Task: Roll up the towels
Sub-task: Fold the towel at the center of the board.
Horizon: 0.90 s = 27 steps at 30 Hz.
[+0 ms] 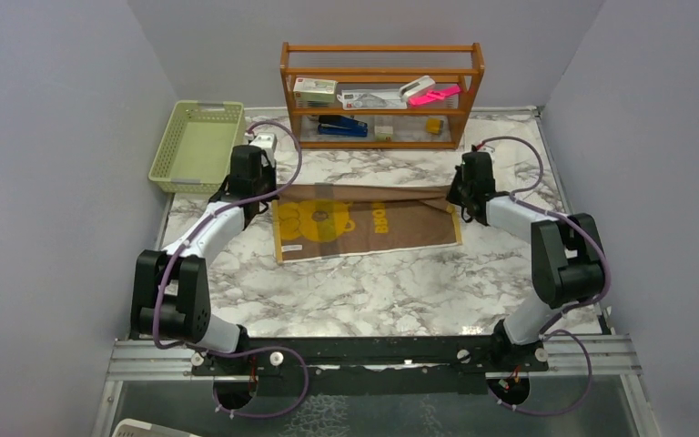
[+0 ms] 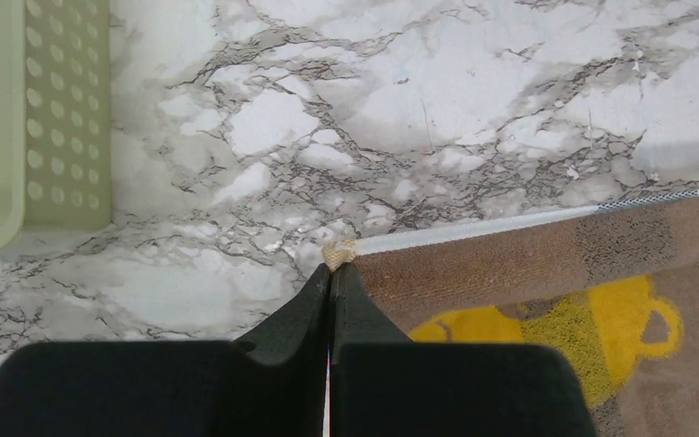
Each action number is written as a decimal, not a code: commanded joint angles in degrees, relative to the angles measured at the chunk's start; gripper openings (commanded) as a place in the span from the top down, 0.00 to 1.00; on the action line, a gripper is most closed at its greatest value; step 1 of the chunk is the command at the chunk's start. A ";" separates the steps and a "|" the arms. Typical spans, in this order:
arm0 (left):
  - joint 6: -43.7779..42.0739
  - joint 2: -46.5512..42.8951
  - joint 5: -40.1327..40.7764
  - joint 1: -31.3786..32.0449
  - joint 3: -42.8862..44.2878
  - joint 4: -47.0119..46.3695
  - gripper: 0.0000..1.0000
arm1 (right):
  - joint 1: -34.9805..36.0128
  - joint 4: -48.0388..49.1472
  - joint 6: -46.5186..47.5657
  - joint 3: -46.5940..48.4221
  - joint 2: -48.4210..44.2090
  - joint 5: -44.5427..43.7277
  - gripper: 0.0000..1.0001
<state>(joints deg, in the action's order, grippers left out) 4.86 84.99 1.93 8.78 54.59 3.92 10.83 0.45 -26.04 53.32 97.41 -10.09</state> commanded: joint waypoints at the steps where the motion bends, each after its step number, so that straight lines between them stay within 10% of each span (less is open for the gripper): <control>1: 3.45 -4.99 1.80 -0.78 -5.60 -5.25 1.00 | -1.00 6.24 -1.16 -4.58 -7.31 -8.10 0.99; 27: 17.90 -16.92 -1.25 0.98 -21.69 -1.74 1.00 | -0.99 -2.19 -6.70 -14.68 -17.61 -11.91 0.99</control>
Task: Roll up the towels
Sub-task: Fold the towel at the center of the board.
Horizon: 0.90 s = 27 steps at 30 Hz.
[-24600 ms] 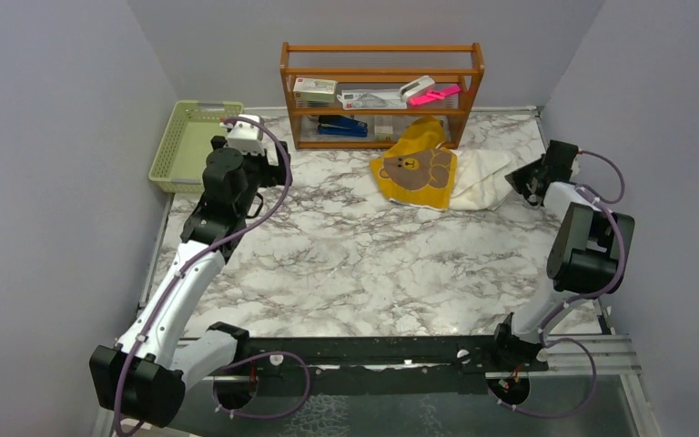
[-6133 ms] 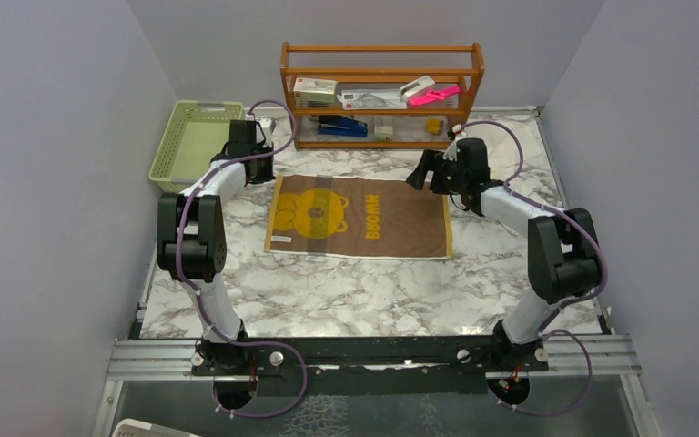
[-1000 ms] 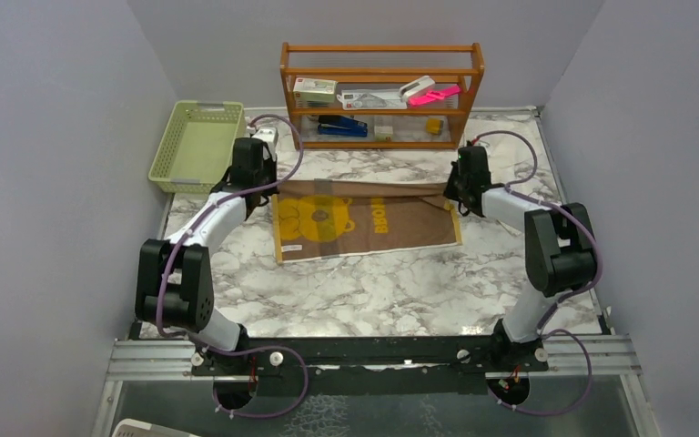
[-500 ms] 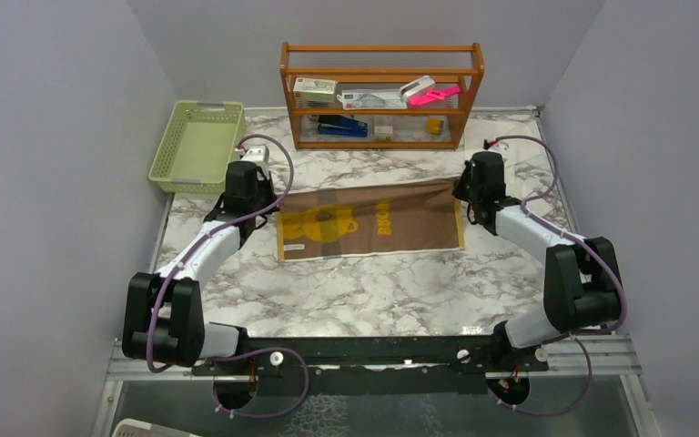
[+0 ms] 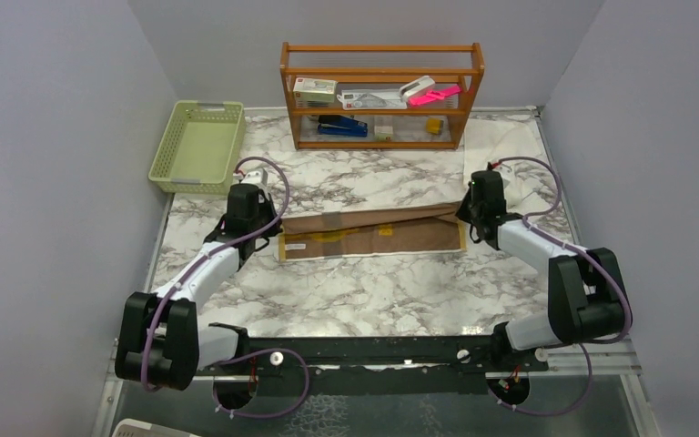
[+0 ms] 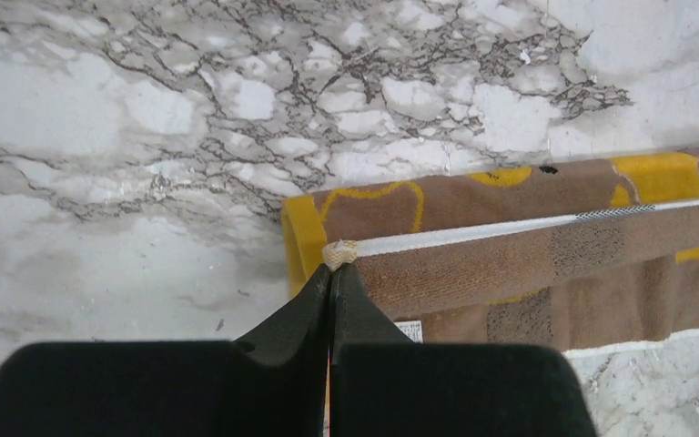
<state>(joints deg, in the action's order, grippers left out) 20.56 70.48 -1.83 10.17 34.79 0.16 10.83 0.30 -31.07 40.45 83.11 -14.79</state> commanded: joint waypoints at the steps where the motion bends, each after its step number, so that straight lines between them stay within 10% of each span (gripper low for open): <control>1: 3.11 -2.77 2.36 -0.34 -2.40 2.05 1.00 | -1.01 -2.41 -1.71 -2.31 -3.76 -6.95 0.98; 10: 8.42 -8.28 3.24 0.20 -5.96 1.22 0.92 | -1.01 -4.08 -1.08 -7.65 -10.15 -2.71 0.84; 17: 9.63 -16.06 9.06 0.28 -3.93 6.40 0.45 | -0.99 -1.70 1.68 -10.25 -22.40 5.38 0.10; 20: 5.60 -14.79 8.87 0.27 0.22 8.91 0.29 | -1.04 0.90 3.13 -10.48 -26.67 5.76 0.07; 27: -2.20 -7.53 1.46 0.20 6.31 9.83 0.30 | -0.87 3.22 4.97 -5.84 -20.12 12.33 0.15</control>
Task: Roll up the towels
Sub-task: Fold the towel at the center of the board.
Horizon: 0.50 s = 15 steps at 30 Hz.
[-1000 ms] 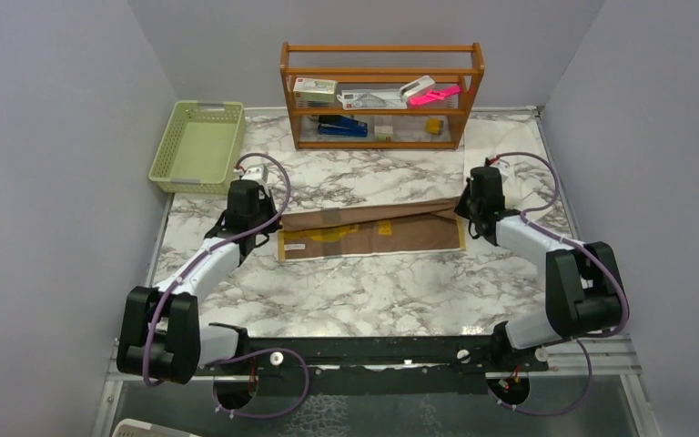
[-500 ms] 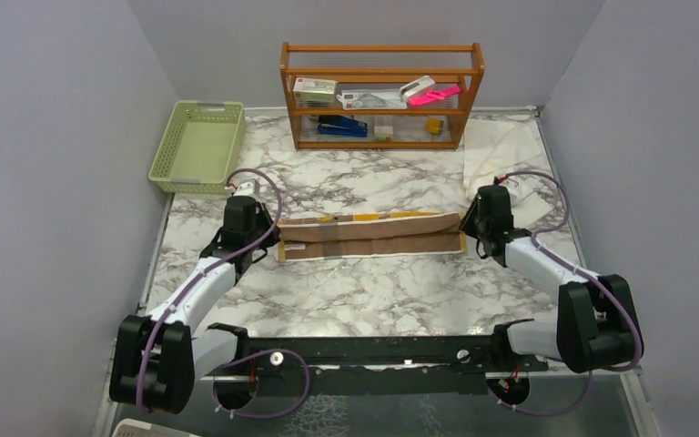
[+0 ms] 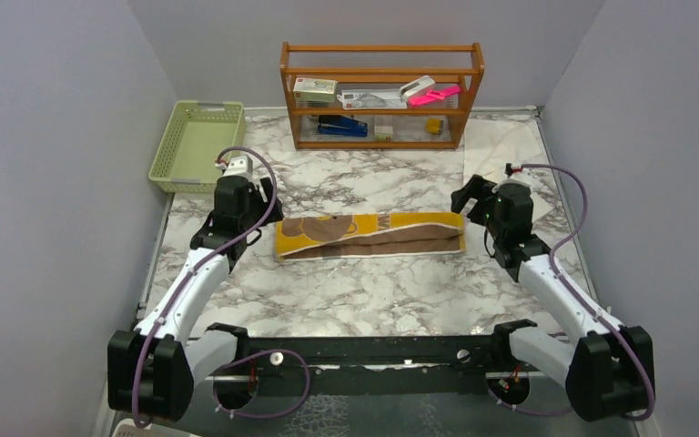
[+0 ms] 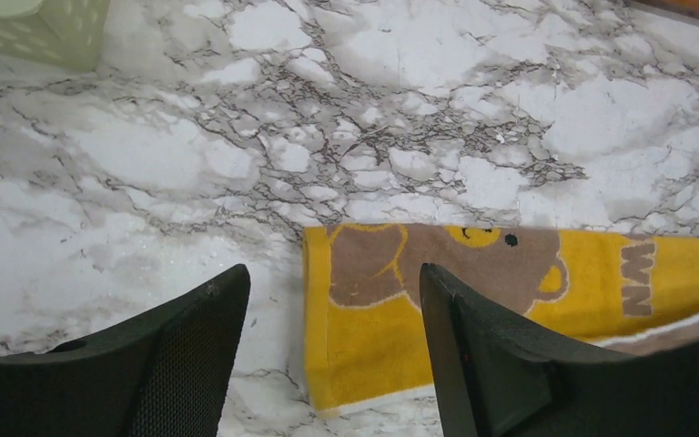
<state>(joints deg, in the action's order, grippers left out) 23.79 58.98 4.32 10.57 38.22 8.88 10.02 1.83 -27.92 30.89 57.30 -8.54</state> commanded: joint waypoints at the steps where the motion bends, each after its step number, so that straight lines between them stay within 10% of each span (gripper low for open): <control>1: -5.91 5.79 -7.38 -0.20 3.92 0.43 0.32 | 0.29 1.58 2.25 5.24 8.18 8.01 0.18; 8: -7.27 20.76 -16.10 1.74 13.96 2.89 0.45 | 14.29 -7.85 9.69 21.33 26.44 4.51 0.23; 15: -6.29 19.82 -10.08 0.98 11.40 8.02 0.44 | 14.69 -4.54 7.40 15.99 27.66 10.92 0.22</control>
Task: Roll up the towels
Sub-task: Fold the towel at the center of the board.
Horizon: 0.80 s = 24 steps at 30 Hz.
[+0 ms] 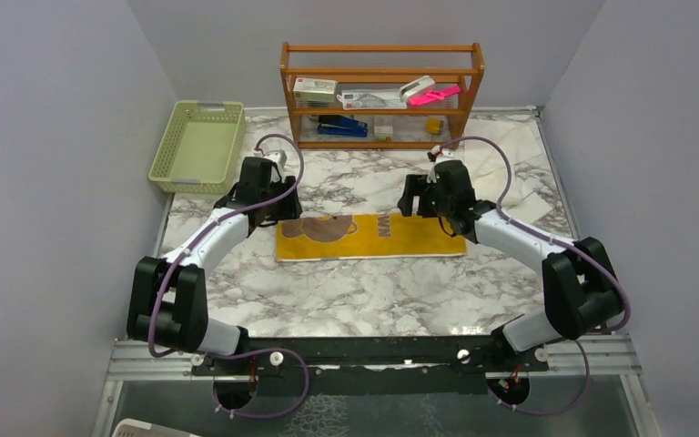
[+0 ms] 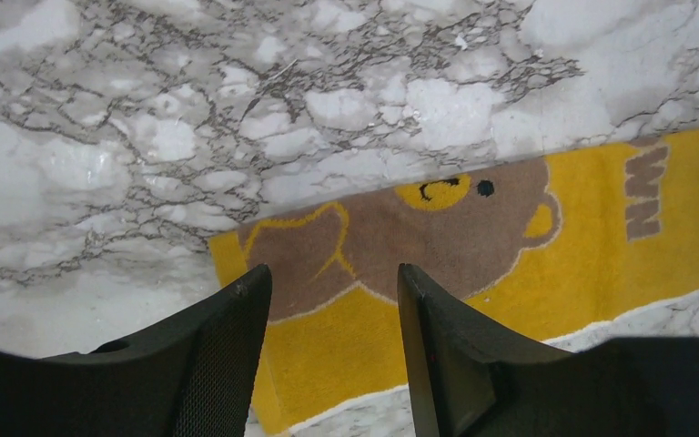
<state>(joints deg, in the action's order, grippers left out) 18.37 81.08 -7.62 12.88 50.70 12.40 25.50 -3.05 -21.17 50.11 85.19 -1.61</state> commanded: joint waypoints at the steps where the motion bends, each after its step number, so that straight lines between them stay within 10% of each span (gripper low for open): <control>1: -2.38 -2.63 1.01 -2.11 -1.06 5.68 0.44 | -0.89 1.02 1.07 -4.69 -0.54 5.46 0.21; 24: -3.24 6.74 -22.15 -14.78 -7.37 9.31 0.53 | -0.90 0.94 3.82 -5.50 -7.53 14.35 0.19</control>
<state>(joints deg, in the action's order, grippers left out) 15.03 85.38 -23.18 -1.78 43.31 22.04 24.64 -3.25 -17.72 45.01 80.66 9.76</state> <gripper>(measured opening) 0.509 0.806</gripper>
